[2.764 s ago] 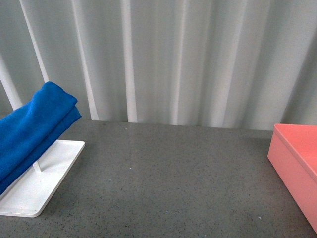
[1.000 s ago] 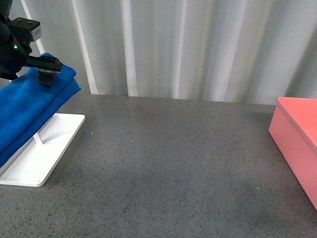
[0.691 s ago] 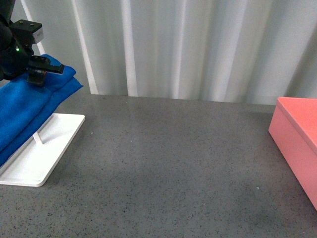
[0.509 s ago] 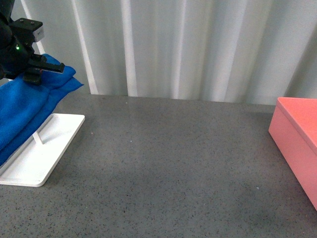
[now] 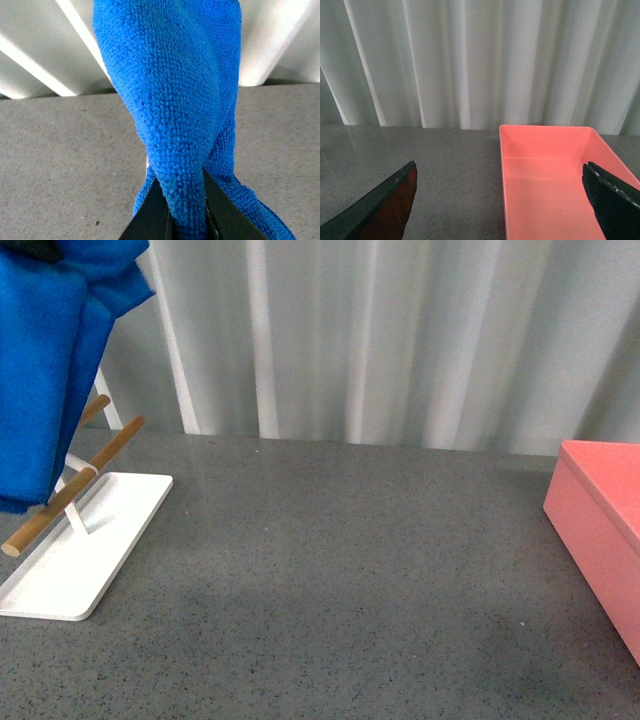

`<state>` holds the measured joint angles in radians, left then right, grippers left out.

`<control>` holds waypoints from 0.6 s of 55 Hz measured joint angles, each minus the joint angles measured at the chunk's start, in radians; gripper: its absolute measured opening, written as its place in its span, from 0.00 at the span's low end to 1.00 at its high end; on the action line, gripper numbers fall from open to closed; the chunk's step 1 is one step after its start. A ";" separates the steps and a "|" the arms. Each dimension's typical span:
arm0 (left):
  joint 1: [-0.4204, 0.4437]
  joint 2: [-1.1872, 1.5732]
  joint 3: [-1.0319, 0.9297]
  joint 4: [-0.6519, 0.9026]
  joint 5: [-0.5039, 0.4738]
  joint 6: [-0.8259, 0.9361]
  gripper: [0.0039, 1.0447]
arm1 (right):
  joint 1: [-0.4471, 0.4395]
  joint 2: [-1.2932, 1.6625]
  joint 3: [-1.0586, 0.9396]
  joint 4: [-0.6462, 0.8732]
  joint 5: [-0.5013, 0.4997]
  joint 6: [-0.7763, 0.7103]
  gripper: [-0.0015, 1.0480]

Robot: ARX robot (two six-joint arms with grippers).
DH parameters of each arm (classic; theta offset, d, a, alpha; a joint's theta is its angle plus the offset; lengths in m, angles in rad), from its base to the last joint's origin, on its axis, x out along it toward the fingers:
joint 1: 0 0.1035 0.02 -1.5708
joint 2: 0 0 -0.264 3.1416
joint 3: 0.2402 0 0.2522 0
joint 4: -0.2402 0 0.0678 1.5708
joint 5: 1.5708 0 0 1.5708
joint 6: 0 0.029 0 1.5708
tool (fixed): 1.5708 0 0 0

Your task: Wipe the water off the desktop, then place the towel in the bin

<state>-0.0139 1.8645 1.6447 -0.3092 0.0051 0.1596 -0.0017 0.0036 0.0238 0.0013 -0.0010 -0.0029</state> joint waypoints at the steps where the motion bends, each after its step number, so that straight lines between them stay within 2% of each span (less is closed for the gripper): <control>1: -0.006 -0.009 -0.007 0.003 0.011 -0.006 0.05 | 0.000 0.000 0.000 0.000 0.000 0.000 0.93; 6: -0.083 -0.089 -0.090 0.061 0.078 -0.058 0.05 | 0.000 0.000 0.000 0.000 0.000 0.000 0.93; 21: -0.330 -0.188 -0.306 0.244 0.153 -0.198 0.05 | 0.000 0.000 0.000 0.000 0.000 0.000 0.93; 33: -0.461 -0.187 -0.401 0.364 0.162 -0.338 0.05 | 0.000 0.000 0.000 0.000 0.000 0.000 0.93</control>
<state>-0.4747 1.6772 1.2442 0.0551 0.1669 -0.1783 -0.0017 0.0036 0.0238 0.0013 -0.0010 -0.0029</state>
